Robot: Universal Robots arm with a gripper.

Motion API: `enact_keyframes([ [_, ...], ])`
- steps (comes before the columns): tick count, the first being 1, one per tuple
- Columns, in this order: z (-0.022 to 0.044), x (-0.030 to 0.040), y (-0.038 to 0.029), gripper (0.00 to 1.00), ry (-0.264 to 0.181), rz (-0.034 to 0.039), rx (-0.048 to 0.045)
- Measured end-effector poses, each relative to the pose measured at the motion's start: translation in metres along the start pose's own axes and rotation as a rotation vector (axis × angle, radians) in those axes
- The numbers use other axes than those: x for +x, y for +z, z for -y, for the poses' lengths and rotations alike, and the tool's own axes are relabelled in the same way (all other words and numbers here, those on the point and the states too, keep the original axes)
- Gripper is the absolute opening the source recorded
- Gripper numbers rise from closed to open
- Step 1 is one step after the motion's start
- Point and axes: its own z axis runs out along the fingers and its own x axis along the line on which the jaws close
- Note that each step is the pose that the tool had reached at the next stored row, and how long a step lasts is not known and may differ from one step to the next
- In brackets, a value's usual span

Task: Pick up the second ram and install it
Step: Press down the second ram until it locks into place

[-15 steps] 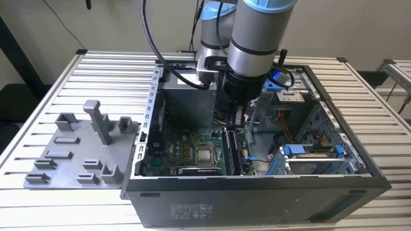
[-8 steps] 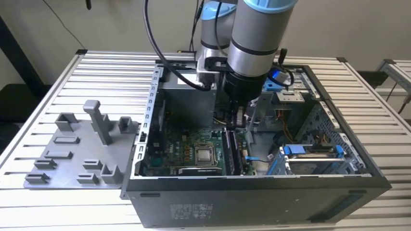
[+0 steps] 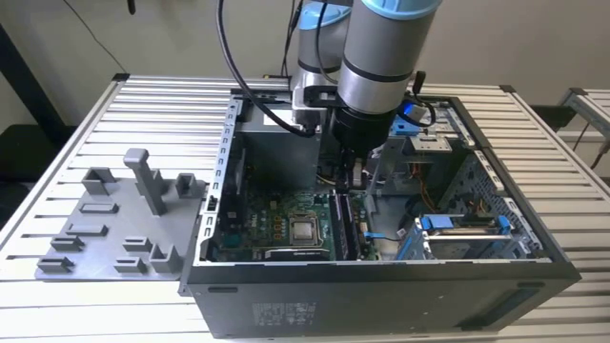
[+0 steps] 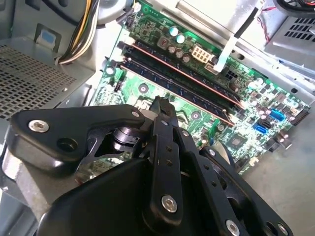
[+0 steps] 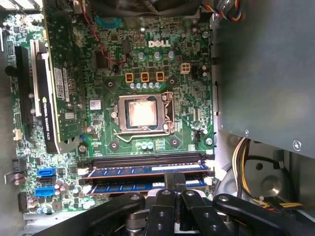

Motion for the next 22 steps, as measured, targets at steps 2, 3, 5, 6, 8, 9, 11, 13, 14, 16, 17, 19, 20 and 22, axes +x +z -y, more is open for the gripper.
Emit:
enact_keyframes([
  [2, 0.0, 0.0, 0.0, 0.11, -0.006, -0.0002, -0.0004],
  [3, 0.0, 0.0, 0.0003, 0.11, -0.012, -0.0001, -0.0006],
  [5, 0.0001, 0.0001, 0.0019, 0.11, -0.025, -0.0001, 0.0003],
  [6, 0.0001, 0.0002, 0.0036, 0.11, -0.026, -0.0002, 0.0026],
  [8, 0.0003, 0.0003, 0.0072, 0.11, -0.026, -0.0001, 0.0041],
  [9, 0.0002, 0.0005, 0.009, 0.11, -0.026, -0.0001, 0.0042],
  [11, 0.0003, 0.0006, 0.0126, 0.11, -0.025, -0.0001, 0.0043],
  [13, 0.0003, 0.0009, 0.0162, 0.11, -0.023, -0.0002, 0.0044],
  [14, 0.0004, 0.0009, 0.018, 0.11, -0.022, 0.0, 0.0045],
  [16, 0.0004, 0.0011, 0.0216, 0.11, -0.02, 0.0, 0.0046],
  [17, 0.0005, 0.0012, 0.0234, 0.11, -0.019, -0.0001, 0.0046],
  [19, 0.0005, 0.0014, 0.027, 0.11, -0.018, -0.0001, 0.0047],
  [20, 0.0005, 0.0015, 0.0289, 0.11, -0.017, -0.0001, 0.0047],
  [22, 0.0006, 0.0017, 0.0326, 0.11, -0.016, 0.0001, 0.0048],
])
